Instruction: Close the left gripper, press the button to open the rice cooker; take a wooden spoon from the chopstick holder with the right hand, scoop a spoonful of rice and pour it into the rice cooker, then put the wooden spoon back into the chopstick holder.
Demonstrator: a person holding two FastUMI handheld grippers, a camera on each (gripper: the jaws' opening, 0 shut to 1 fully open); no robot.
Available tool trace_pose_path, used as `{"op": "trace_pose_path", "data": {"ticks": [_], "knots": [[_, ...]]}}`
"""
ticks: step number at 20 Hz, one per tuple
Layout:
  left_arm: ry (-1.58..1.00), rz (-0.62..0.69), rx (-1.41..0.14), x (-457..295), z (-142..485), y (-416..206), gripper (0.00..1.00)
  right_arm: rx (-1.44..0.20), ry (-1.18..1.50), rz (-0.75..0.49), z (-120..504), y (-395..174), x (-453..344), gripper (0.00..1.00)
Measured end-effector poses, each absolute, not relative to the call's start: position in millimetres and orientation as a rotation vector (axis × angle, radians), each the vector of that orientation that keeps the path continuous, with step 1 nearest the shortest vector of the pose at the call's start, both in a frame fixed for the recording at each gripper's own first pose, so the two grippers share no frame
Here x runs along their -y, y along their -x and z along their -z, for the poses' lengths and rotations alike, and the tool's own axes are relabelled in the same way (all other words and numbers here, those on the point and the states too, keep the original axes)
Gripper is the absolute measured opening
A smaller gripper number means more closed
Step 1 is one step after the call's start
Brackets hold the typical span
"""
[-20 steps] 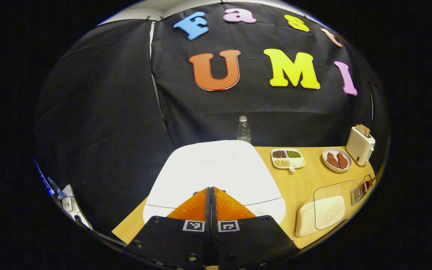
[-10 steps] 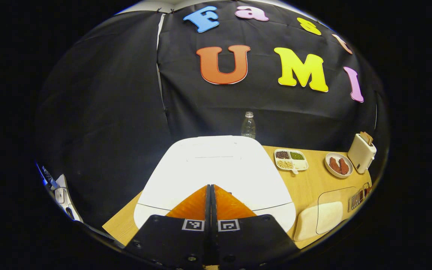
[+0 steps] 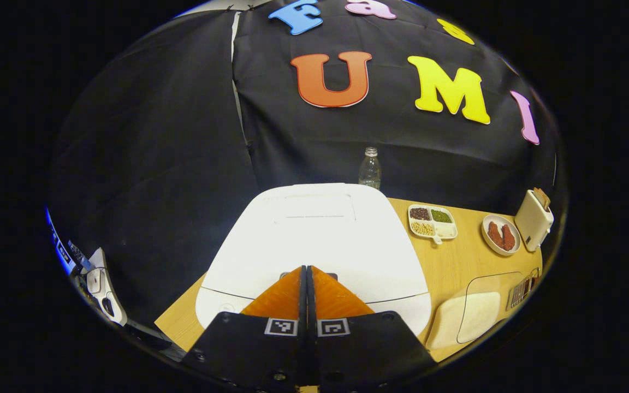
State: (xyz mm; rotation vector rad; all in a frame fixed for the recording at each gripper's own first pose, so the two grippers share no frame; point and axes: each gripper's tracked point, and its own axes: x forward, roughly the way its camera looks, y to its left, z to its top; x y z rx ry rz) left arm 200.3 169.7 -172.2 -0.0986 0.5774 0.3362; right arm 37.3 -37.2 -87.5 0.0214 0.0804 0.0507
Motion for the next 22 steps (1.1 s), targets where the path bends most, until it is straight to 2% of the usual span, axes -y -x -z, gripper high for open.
{"op": "trace_pose_path", "data": {"ticks": [5,8,10,11,13,15,17,18,20,22], "knots": [[0.191,-0.319,-0.557,-171,155,-197,0.0,-0.099,0.013,-0.059,92,-25,28,1.0],[0.273,-0.337,-0.477,-170,128,-194,0.0,-0.05,0.038,0.006,83,-20,42,1.0],[0.288,-0.328,-0.413,-169,114,-195,0.0,-0.028,0.056,0.007,80,-12,37,1.0],[0.303,-0.313,-0.431,-162,115,-189,0.0,-0.02,0.06,-0.001,78,-9,34,1.0],[0.311,-0.304,-0.456,-160,118,-184,0.11,-0.012,0.063,-0.006,76,-4,34,0.99],[0.313,-0.303,-0.459,-159,121,-182,0.1,-0.004,0.063,-0.008,75,1,33,0.99],[0.312,-0.285,-0.458,-152,121,-180,0.3,-0.007,0.064,-0.015,76,4,31,1.0],[0.3,-0.292,-0.461,-154,122,-175,0.37,-0.01,0.063,-0.018,78,4,30,1.0],[0.282,-0.261,-0.447,-146,118,-170,0.34,-0.016,0.056,-0.018,81,4,30,1.0],[0.253,-0.267,-0.424,-144,114,-163,0.8,-0.025,0.048,-0.023,86,1,26,1.0]]}}
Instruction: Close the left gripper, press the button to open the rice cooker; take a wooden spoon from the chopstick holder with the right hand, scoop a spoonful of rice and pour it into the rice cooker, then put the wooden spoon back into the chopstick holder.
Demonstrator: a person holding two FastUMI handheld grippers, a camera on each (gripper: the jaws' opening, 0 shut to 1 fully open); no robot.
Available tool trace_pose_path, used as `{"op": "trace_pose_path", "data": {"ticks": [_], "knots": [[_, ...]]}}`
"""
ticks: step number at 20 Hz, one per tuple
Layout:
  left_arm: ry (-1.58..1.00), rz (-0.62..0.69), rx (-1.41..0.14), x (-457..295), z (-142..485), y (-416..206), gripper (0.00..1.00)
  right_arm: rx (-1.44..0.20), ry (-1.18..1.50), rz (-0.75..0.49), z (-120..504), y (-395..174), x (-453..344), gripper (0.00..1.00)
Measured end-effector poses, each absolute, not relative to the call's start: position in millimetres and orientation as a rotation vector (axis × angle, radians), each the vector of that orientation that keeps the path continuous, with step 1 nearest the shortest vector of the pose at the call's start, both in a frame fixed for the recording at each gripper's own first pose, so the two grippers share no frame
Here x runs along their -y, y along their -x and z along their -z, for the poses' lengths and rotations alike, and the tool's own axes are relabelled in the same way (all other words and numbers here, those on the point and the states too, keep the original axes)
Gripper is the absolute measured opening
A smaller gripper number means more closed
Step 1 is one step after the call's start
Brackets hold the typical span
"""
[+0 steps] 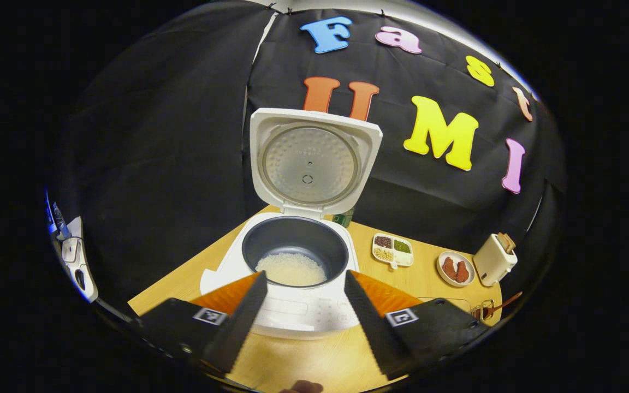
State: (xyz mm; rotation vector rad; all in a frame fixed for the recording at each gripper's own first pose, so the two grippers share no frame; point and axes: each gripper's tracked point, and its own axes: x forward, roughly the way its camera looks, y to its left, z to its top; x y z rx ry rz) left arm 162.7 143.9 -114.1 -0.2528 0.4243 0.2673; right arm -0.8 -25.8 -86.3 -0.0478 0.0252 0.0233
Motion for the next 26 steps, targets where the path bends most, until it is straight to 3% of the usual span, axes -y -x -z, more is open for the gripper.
{"op": "trace_pose_path", "data": {"ticks": [1,13,21,24,26], "knots": [[0.23,-0.28,-0.406,-145,109,-156,0.98,-0.03,0.046,-0.027,90,-1,23,1.0],[0.189,-0.183,-0.133,-97,49,-69,0.94,-0.205,-0.023,-0.064,168,-66,-17,1.0],[0.151,-0.13,-0.085,-74,62,-5,0.94,-0.26,-0.127,-0.034,212,-120,-25,1.0],[0.133,-0.105,-0.039,-58,64,20,0.94,-0.242,-0.199,-0.017,220,-140,-27,0.92],[0.104,-0.046,-0.021,-36,69,40,0.94,-0.179,-0.216,0.022,218,-156,-19,0.98]]}}
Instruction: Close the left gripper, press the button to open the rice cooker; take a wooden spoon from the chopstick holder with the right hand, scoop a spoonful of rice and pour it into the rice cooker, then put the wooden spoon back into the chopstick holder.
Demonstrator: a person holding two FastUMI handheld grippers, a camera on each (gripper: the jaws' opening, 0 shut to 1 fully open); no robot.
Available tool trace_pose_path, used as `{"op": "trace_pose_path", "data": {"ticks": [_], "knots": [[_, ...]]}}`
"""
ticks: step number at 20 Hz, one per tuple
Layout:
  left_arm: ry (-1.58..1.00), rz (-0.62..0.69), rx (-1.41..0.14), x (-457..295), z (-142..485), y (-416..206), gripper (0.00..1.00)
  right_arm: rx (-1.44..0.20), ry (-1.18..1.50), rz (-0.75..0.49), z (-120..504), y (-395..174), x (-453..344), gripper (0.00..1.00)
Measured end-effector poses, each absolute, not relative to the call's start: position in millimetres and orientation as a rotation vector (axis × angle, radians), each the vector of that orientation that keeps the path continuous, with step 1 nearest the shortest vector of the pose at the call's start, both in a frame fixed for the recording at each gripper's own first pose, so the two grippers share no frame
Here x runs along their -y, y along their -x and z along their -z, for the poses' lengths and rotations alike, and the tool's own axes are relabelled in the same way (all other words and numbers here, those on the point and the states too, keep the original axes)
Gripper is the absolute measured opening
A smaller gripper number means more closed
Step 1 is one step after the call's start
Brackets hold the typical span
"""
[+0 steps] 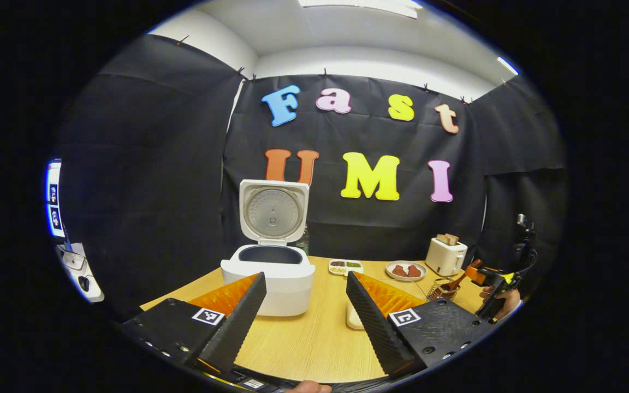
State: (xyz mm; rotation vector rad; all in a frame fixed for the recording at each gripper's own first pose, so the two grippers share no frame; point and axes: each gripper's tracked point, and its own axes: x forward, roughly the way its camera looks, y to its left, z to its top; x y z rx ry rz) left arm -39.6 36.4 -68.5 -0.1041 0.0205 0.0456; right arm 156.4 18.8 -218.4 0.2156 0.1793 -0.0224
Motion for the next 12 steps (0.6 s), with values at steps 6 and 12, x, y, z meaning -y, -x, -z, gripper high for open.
{"op": "trace_pose_path", "data": {"ticks": [6,12], "knots": [[0.074,0.034,0.032,-2,68,82,0.94,-0.219,-0.082,0.105,244,-197,-6,0.89],[0.072,0.042,0.056,4,70,102,0.94,-0.332,-0.163,0.072,281,-208,-20,0.86]]}}
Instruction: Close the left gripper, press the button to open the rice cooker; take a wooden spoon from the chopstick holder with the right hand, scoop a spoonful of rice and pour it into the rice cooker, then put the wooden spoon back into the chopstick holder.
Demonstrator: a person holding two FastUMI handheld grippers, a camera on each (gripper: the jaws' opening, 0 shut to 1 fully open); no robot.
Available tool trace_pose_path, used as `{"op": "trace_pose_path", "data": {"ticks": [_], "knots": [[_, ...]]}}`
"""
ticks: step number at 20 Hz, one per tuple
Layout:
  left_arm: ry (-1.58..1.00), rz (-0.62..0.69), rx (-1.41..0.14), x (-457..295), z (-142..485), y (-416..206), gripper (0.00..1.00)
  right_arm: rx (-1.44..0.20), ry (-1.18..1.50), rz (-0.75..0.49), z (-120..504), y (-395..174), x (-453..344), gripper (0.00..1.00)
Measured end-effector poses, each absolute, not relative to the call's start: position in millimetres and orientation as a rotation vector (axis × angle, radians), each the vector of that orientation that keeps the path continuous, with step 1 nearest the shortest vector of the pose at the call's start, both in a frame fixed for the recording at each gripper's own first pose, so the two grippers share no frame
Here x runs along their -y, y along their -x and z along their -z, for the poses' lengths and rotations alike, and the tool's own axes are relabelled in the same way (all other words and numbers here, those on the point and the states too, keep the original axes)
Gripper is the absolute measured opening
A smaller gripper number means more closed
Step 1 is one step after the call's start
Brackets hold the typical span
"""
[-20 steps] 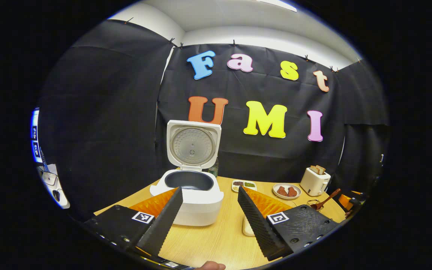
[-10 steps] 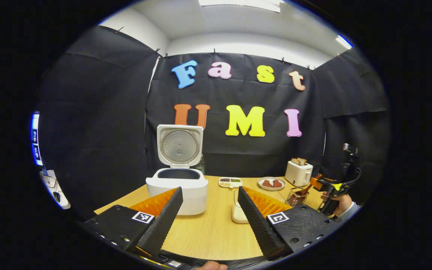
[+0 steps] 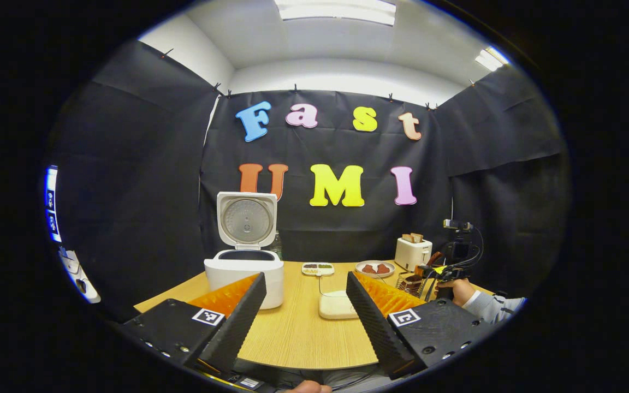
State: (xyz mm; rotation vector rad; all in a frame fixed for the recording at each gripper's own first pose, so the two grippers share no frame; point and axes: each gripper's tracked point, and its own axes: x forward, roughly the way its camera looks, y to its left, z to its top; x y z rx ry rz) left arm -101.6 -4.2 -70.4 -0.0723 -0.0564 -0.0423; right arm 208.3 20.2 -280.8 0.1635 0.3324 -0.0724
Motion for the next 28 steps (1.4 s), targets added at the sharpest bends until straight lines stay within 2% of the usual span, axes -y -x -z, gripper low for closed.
{"op": "trace_pose_path", "data": {"ticks": [1,2,4,5,6,9,21,28], "knots": [[0.069,0.042,0.052,4,73,102,0.94,-0.327,-0.172,0.069,277,-208,-23,0.7],[0.065,0.044,0.044,7,77,101,0.94,-0.316,-0.169,0.059,271,-208,-28,0.62],[0.06,0.047,0.037,8,80,101,0.94,-0.308,-0.16,0.036,262,-205,-38,0.33],[0.063,0.05,0.04,8,79,102,0.94,-0.314,-0.15,0.022,262,-211,-46,0.24],[0.066,0.052,0.039,7,80,102,0.94,-0.315,-0.128,0.026,259,-207,-46,0.19],[0.078,0.05,0.044,1,83,108,0.94,-0.28,-0.086,0.019,239,-203,-52,0.16],[0.064,0.047,0.047,-8,91,123,0.94,-0.11,-0.016,-0.09,125,-171,-115,0.16],[0.062,0.029,0.043,-23,93,130,0.94,-0.11,-0.055,-0.177,122,-161,-177,0.16]]}}
